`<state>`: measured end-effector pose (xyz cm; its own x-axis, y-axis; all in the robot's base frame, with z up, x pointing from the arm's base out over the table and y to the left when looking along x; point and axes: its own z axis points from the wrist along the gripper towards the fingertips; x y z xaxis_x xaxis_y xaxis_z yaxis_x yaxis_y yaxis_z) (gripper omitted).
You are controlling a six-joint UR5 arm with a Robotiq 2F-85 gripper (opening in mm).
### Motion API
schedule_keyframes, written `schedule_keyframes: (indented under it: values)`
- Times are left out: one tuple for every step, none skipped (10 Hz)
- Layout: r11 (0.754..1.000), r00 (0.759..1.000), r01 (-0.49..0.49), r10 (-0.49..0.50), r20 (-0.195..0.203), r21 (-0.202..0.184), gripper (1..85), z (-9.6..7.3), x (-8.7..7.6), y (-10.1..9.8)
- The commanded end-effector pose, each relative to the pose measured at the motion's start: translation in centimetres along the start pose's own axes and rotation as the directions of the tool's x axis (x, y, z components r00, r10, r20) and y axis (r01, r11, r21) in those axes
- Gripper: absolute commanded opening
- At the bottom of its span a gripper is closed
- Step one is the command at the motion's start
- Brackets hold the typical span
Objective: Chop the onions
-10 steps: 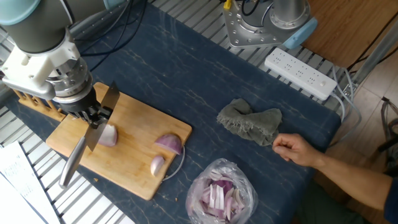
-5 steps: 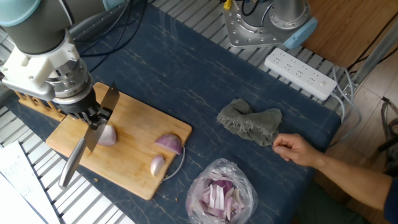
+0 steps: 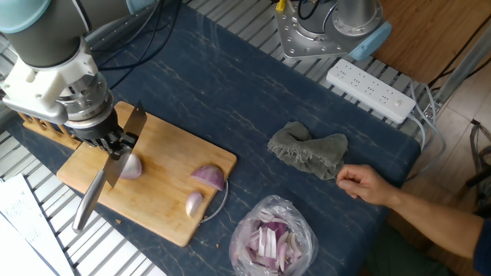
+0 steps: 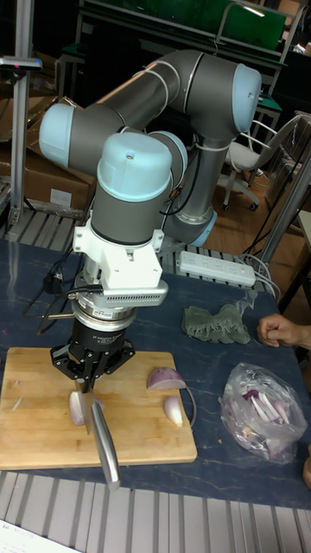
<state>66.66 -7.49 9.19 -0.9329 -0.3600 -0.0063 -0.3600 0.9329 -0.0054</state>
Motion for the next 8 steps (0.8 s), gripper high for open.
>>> schedule_keyframes:
  values:
    - [1.0, 1.0, 0.019, -0.019, -0.003, -0.014, 1.0, -0.41, 0.17, 0.35]
    - [1.0, 1.0, 0.02, -0.021, -0.007, -0.018, 1.0, -0.62, 0.25, 0.51]
    - [1.0, 1.0, 0.022, -0.022, -0.008, -0.018, 1.0, -0.75, 0.28, 0.6]
    - [0.999, 0.999, 0.033, -0.033, -0.008, -0.018, 1.0, -0.76, 0.28, 0.59]
    - [0.999, 0.999, 0.036, -0.036, -0.006, -0.019, 1.0, -0.76, 0.23, 0.6]
    - [0.999, 0.999, 0.034, -0.034, -0.005, -0.018, 1.0, -0.76, 0.19, 0.58]
    - [0.999, 0.999, 0.034, -0.034, -0.005, -0.018, 1.0, -0.75, 0.2, 0.57]
    - [0.999, 0.999, 0.034, -0.034, -0.004, -0.016, 1.0, -0.7, 0.19, 0.46]
